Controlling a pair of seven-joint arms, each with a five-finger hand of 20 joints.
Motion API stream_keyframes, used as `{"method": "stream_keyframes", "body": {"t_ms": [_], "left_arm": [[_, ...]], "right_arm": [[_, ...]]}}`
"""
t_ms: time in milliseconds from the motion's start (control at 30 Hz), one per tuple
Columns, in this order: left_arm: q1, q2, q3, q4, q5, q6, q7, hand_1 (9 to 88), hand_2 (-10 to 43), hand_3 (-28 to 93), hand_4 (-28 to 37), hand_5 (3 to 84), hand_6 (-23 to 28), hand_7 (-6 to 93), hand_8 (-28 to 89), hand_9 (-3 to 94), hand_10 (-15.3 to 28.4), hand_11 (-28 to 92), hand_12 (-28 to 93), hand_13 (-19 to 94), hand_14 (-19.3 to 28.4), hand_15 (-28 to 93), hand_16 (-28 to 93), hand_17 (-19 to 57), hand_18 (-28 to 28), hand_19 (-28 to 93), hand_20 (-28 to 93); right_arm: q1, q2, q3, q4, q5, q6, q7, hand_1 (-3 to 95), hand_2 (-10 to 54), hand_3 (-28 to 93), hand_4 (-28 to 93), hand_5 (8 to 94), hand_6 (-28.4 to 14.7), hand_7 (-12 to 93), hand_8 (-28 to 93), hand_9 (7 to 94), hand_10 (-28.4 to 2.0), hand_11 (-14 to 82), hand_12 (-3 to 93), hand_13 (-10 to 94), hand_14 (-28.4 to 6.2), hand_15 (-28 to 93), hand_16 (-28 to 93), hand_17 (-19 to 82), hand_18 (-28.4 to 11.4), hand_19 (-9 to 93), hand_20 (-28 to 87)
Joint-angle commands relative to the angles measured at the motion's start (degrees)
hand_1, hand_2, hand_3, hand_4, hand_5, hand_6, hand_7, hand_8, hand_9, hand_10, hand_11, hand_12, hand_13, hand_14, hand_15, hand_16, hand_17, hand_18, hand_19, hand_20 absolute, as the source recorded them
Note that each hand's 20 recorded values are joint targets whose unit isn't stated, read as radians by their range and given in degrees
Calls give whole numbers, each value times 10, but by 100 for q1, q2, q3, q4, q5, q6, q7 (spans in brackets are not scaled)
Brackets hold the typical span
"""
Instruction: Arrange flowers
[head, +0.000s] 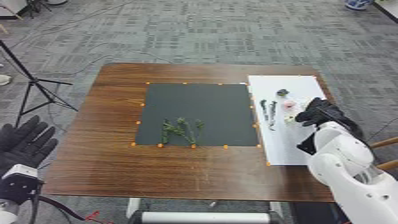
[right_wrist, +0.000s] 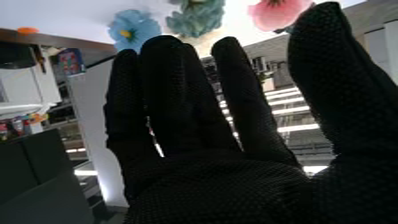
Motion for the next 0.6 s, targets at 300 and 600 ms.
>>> {"method": "stream_keyframes", "body": {"t_ms": [300,600], "left_arm": [[-134,-17,224,-15,15,22,-77,269,147,704,-269,396,83,100,-71,324,138,152,138,222,134,235,-4,-28,110,171,123],[-74,-50,207,-26,19,12,-89,269,147,704,-270,396,83,100,-71,324,138,152,138,222,134,234,-4,-28,110,171,124]], "right_arm": [[679,-292,-910,256,-176,-229,-293,325,-90,678,-247,554,-121,70,-101,522,-218,181,148,477,-216,761,237,214,-284,756,358],[997,-383,-1372,711,-320,-253,-179,371,-95,636,-280,601,-120,76,-102,577,-219,194,162,510,-204,767,267,241,-284,771,387]]}}
